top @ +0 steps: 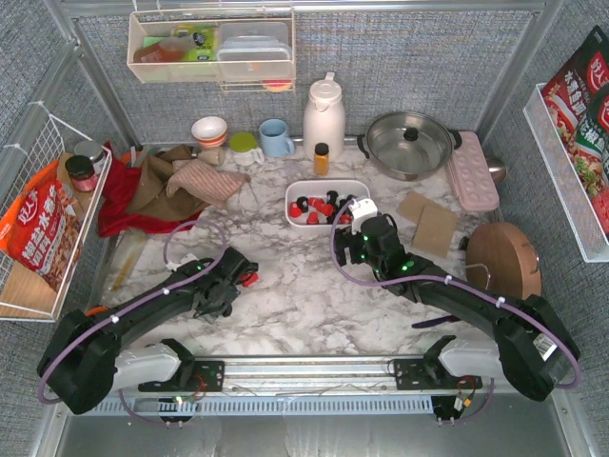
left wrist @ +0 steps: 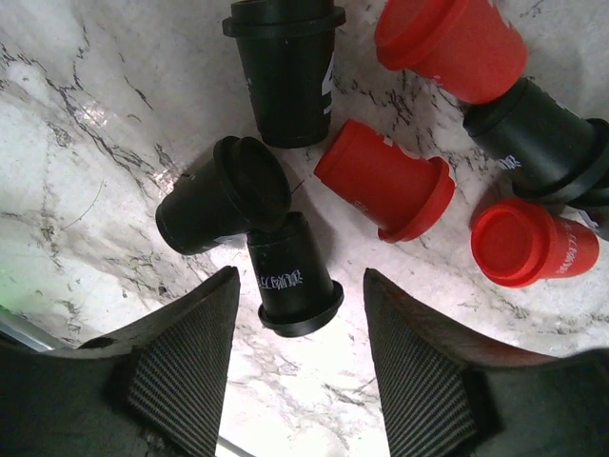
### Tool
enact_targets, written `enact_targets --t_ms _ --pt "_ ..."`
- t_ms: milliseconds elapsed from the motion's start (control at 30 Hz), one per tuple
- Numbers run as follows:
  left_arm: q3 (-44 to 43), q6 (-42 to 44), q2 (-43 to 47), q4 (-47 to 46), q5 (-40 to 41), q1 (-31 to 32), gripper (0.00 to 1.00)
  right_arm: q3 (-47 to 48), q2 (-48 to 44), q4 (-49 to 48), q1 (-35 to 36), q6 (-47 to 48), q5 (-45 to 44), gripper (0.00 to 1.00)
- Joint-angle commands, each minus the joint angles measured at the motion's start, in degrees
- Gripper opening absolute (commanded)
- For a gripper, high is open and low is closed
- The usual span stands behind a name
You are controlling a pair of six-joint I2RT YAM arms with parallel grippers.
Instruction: Mix the coffee capsules in the storage basket
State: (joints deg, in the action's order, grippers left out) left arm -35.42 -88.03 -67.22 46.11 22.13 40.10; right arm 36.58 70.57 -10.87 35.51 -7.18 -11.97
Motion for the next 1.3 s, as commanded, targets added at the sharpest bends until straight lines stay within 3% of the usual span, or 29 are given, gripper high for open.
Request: enact_targets --t_ms 0,667,1133,1267 --pt "0.48 -1.29 -1.38 -1.04 1.54 0.05 0.63 0.25 -0.25 -1.28 0.0 -0.72 0.18 0.84" --pt "1.68 1.02 -5.05 -5.75 1.44 0.07 0.5 0.42 -0.17 -1.17 -0.06 -1.08 0.62 0.84" --pt "-6.24 9.44 1.01 -3.51 3.92 2.2 0.49 1.13 0.79 -0.38 0.0 -1.69 1.73 0.84" --pt "-7.37 11.61 2.94 -4.57 5.43 3.76 0.39 1.15 1.04 -0.12 -0.04 -1.28 1.2 0.84"
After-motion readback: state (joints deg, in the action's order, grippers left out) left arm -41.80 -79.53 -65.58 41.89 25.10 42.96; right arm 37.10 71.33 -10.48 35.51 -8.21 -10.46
